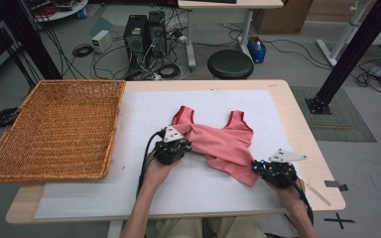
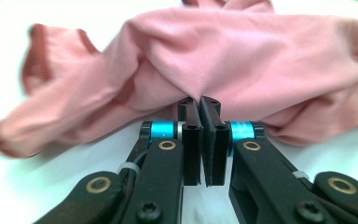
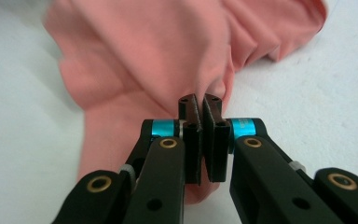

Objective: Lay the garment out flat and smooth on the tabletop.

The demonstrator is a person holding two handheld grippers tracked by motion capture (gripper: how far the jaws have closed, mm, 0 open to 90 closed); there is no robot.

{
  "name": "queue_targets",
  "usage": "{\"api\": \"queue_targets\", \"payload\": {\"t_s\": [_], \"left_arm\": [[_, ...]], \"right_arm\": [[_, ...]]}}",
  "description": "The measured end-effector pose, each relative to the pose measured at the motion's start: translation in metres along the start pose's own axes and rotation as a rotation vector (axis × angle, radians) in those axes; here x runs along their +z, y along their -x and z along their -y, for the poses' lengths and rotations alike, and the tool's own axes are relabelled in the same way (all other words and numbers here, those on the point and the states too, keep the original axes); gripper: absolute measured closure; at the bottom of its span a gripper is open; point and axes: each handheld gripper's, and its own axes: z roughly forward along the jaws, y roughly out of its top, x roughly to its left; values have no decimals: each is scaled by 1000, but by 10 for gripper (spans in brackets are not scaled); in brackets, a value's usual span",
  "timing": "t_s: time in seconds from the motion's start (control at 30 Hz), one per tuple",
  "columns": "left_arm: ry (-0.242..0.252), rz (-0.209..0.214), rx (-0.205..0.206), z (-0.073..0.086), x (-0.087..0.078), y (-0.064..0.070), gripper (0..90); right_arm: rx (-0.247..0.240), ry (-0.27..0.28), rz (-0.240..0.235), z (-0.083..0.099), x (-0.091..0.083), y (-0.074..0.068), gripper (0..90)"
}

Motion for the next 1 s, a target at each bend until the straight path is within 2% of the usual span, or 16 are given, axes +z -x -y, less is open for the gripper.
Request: {"api": "queue_targets", "payload": {"t_s": [0.1,0.2,0.27,0.33,0.4,0.47,0.53,0.57,0.6,0.63,0.7,0.77,0.8,0.87,0.9,1.0], "left_arm": [[9,5,-9,9,-25,5,872],[-44,16,-12,25,-43,9,872],[-53,22,-35,34,-54,8,869],[-18,9,-64,38,-63,5,814],[-7,-4,-80,35,-60,2,710],[-29,15,-81,31,-50,2,614],[-44,21,-52,28,-35,4,566],[-71,8,-29,27,-23,5,543],[-71,8,-29,27,-23,5,500],[-109,6,-3,28,-7,7,491],[-135,4,33,28,8,9,491],[-166,13,66,27,19,10,543],[-167,29,76,26,23,10,643],[-150,28,70,20,24,9,819],[-126,26,51,13,21,8,840],[5,11,13,-10,12,1,846]], "right_arm": [[14,47,-18,2,-14,-4,876],[13,44,-23,6,-22,-7,859],[20,40,-13,9,-24,-7,767],[54,63,-8,11,-27,-3,699],[90,90,4,11,-28,0,621],[97,84,22,8,-26,3,548],[98,64,22,6,-22,3,519],[90,50,21,6,-20,2,506],[90,50,21,6,-20,2,506],[53,10,11,8,-12,-4,502],[26,-33,10,10,-4,-11,527],[-24,-98,7,9,5,-16,635],[-39,-89,6,8,5,-19,735],[-52,-77,-14,5,8,-19,844],[-54,-76,-15,4,8,-18,860],[-32,0,-28,-6,1,-13,868]]}}
